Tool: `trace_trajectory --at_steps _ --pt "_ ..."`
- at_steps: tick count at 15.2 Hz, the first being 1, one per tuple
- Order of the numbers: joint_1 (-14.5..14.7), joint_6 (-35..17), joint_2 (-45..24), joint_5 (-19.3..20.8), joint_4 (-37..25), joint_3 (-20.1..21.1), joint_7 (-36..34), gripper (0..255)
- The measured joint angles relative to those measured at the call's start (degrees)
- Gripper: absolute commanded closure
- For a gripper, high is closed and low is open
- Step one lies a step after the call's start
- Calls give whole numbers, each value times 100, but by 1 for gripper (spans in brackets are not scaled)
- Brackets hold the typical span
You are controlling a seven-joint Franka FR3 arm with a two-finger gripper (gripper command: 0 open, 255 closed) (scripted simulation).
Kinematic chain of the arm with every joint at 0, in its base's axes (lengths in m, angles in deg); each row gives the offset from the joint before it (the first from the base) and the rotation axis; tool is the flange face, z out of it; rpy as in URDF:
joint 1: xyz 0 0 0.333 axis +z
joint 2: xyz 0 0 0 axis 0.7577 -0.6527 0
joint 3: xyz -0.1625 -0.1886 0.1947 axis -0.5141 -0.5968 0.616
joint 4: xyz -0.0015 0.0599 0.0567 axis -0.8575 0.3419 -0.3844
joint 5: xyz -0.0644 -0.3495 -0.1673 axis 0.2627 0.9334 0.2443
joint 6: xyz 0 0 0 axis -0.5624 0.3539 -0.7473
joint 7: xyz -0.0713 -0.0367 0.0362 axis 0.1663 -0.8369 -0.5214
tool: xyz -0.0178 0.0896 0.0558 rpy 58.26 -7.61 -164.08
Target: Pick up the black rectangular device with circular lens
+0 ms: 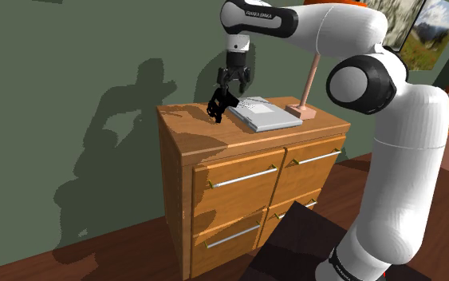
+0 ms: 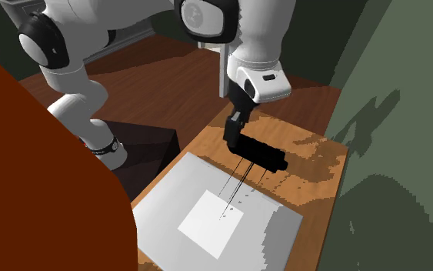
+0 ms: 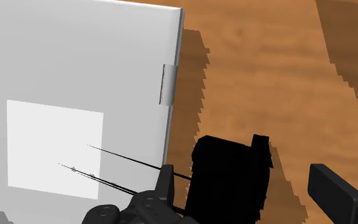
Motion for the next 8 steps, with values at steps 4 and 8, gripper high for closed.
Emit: trace_trajectory --at_steps 4,8 --pt "6 -310 58 0 370 -1 -6 0" --pt "18 -509 115 6 621 3 -11 255"
